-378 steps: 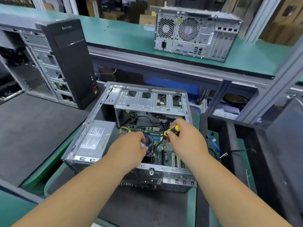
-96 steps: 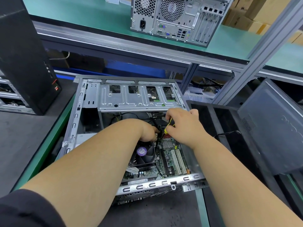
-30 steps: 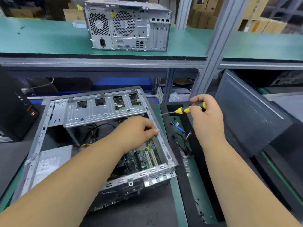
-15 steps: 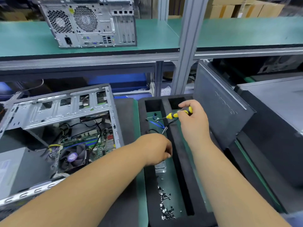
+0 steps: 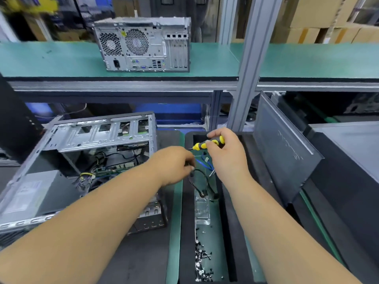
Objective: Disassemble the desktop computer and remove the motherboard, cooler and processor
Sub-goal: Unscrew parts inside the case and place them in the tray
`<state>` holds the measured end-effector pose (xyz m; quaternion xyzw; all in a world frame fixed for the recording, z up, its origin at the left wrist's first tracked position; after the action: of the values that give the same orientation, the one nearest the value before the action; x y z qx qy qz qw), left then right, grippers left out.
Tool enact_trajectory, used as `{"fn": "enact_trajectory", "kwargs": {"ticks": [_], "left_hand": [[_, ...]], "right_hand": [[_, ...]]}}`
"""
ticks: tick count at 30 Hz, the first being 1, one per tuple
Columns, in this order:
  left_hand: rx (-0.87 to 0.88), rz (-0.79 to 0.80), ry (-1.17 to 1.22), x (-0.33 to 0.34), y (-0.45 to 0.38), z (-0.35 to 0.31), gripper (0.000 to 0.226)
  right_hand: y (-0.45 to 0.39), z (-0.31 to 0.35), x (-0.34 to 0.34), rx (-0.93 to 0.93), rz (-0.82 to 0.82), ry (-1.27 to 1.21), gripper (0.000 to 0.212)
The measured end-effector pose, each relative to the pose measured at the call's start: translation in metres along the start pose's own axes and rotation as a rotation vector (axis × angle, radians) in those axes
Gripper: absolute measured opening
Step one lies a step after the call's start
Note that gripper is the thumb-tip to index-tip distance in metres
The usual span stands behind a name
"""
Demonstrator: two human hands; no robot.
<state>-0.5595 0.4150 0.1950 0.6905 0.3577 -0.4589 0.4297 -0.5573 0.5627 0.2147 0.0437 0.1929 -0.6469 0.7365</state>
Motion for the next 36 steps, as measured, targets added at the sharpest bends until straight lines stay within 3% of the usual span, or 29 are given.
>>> {"fn": "enact_trajectory", "kwargs": {"ticks": [12, 20, 24, 29, 33, 36], "left_hand": [[-0.229, -0.157, 0.225, -0.029, 0.056, 0.126, 0.006], [-0.225, 0.089, 0.218, 0.006, 0.056, 0.186, 0.005], [-0.154, 0.261, 0.153, 0.023, 0.045, 0.193, 0.019], [-0.013, 0.361, 0.086, 0.030, 0.017, 0.176, 0.035], [0.024, 0.416, 0.206, 0.041, -0.007, 0.163, 0.030], [-0.026, 0.415, 0.439, 0.056, -0.020, 0.164, 0.026]], "right_hand": [[-0.013, 0.032, 0.068, -0.043, 0.120, 0.042, 0.013], [-0.025, 0.043, 0.131, -0.034, 0.279, 0.336, 0.009], [-0.031, 0.047, 0.160, -0.038, 0.389, 0.587, 0.007], [-0.041, 0.049, 0.179, -0.013, 0.524, 0.870, 0.010], [-0.048, 0.056, 0.180, 0.011, 0.535, 0.935, 0.009], [-0.050, 0.065, 0.174, -0.010, 0.491, 0.903, 0.007]]}}
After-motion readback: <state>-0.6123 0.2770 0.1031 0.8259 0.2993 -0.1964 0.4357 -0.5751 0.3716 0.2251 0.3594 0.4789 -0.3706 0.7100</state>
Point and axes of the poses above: each hand's wrist, its own y-axis away from the middle knuckle, its own x-axis out of the palm, z = x × y, the point moved 6 cm from there along -y, towards the middle knuckle, and after that the axes turned 14 degrees about z, right-handed, at the moved point
